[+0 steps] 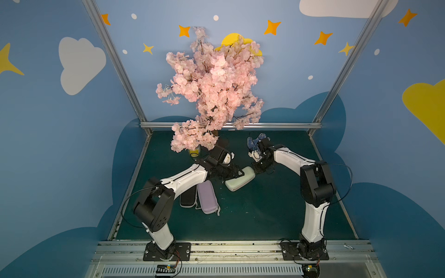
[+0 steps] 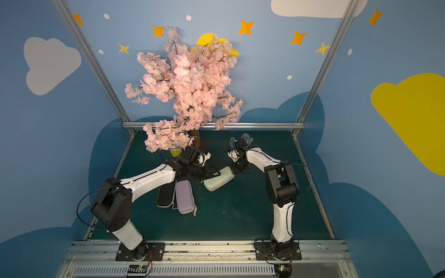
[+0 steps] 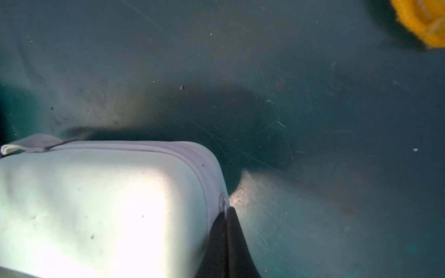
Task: Put umbrellas into zippered umbrella sleeves
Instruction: Adjust the umbrella sleeve at the center of the board, then zip the zipper on the umbrella sleeve.
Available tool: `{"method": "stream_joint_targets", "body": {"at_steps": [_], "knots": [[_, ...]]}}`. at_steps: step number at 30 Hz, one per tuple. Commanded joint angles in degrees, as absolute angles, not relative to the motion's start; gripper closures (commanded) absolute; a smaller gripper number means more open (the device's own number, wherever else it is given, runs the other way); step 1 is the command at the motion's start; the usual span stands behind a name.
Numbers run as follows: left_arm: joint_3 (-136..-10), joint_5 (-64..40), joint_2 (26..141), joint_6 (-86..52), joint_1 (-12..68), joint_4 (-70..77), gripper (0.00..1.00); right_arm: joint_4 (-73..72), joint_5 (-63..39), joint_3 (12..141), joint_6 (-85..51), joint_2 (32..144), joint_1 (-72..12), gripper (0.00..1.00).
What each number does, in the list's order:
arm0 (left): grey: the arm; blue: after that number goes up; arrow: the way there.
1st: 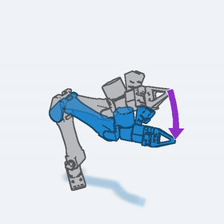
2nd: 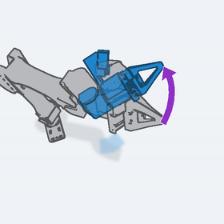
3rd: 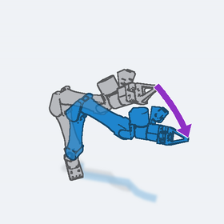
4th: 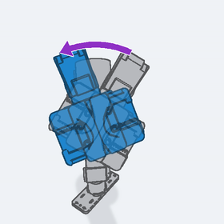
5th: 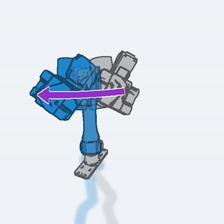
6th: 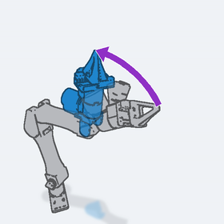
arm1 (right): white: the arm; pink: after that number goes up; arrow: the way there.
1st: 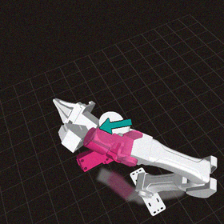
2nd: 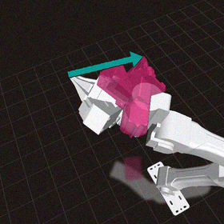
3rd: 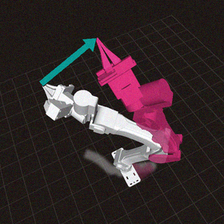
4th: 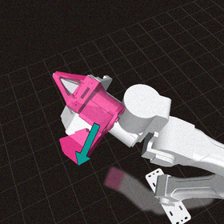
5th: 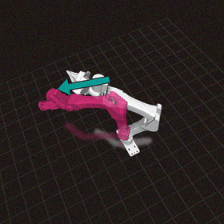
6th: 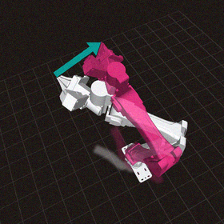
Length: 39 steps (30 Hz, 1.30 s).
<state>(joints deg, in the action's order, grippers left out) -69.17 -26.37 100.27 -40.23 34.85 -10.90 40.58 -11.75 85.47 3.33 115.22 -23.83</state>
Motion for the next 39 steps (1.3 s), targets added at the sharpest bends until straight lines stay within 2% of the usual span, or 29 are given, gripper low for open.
{"method": "stream_joint_targets", "body": {"at_steps": [1,4,9,19,23,26,31,34,39], "knots": [[-70.8,-32.1,107.4,-39.1,35.5,-5.6,0.54,41.9,-14.2,87.2,3.3,116.0,-24.1,1.0],[-74.1,-34.0,111.2,-39.6,35.7,-3.4,0.59,41.4,-16.1,87.6,2.5,116.4,-24.0,1.0],[-77.7,-33.7,115.6,-38.9,35.9,-5.6,0.6,40.9,-17.5,87.9,1.2,117.0,-24.0,1.0],[-71.4,-30.0,122.3,-42.4,30.3,-1.8,0.65,39.1,-17.8,83.3,-0.8,115.1,-24.2,1.0],[-71.5,-31.7,124.8,-46.0,28.7,1.1,0.66,37.8,-17.5,80.8,-1.3,113.8,-24.4,1.0],[-70.6,-34.8,120.8,-47.1,29.9,2.8,0.65,38.3,-17.0,80.7,-1.0,113.8,-24.5,1.0],[-70.0,-36.3,110.7,-41.9,32.2,-3.3,0.63,39.6,-16.4,80.3,-0.5,113.4,-24.3,1.0],[-72.7,-33.8,108.2,-36.8,31.6,-9.2,0.55,38.6,-16.5,78.2,-1.2,112.3,-23.7,1.0],[-79.9,-29.6,112.5,-31.7,27.6,-13.4,0.26,39.0,-16.6,79.7,-1.6,113.1,-22.7,1.0]]}}
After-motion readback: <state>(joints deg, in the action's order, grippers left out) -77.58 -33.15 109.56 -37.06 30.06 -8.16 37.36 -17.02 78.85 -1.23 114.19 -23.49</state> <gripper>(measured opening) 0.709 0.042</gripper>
